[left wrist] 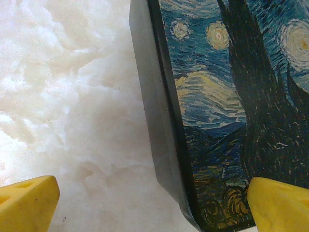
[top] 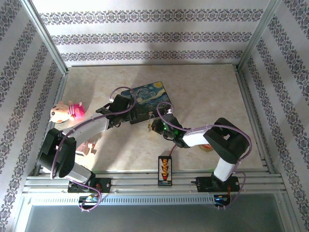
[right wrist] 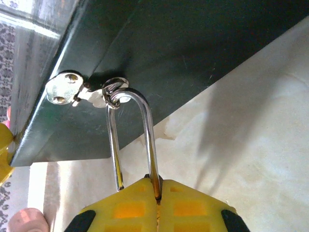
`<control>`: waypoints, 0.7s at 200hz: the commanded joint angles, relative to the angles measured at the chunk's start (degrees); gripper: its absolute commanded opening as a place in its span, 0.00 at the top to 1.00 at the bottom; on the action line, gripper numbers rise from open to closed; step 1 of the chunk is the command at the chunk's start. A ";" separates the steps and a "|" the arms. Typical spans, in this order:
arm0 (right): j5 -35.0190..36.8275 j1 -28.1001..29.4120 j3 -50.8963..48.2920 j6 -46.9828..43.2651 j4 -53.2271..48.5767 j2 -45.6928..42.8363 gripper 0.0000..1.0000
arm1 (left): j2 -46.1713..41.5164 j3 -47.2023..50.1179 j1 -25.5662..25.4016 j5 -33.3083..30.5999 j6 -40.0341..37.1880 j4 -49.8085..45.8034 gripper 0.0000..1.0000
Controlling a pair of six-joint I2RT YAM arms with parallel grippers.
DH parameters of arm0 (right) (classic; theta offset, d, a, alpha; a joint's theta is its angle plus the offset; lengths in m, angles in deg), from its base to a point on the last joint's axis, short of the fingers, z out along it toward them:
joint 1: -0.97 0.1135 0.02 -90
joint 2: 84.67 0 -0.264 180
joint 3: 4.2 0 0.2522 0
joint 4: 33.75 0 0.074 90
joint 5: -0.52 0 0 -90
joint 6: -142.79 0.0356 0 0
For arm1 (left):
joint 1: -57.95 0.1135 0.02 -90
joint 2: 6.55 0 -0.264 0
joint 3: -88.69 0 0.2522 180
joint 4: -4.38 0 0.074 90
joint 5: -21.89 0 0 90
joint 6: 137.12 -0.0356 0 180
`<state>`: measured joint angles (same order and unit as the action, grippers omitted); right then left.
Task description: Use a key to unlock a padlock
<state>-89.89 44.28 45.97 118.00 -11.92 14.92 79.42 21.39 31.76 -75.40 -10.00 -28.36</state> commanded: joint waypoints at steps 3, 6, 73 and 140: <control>6.19 0.02 -0.54 3.55 4.74 -1.81 1.00 | -0.88 2.47 -0.55 0.76 0.43 -2.37 0.01; 6.54 0.02 -0.54 3.60 4.81 -1.85 1.00 | -0.87 2.55 -0.53 0.86 0.41 -2.37 0.01; 7.60 0.73 1.00 2.88 3.77 -2.27 1.00 | -1.34 2.28 -0.57 2.69 -1.96 -3.91 0.01; 5.12 0.86 -1.76 -0.95 -4.80 -5.80 1.00 | -9.40 1.42 -0.55 2.76 -0.61 -5.21 0.01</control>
<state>-85.84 45.11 45.64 119.16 -14.43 11.42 73.45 23.05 31.76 -72.64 -10.48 -30.88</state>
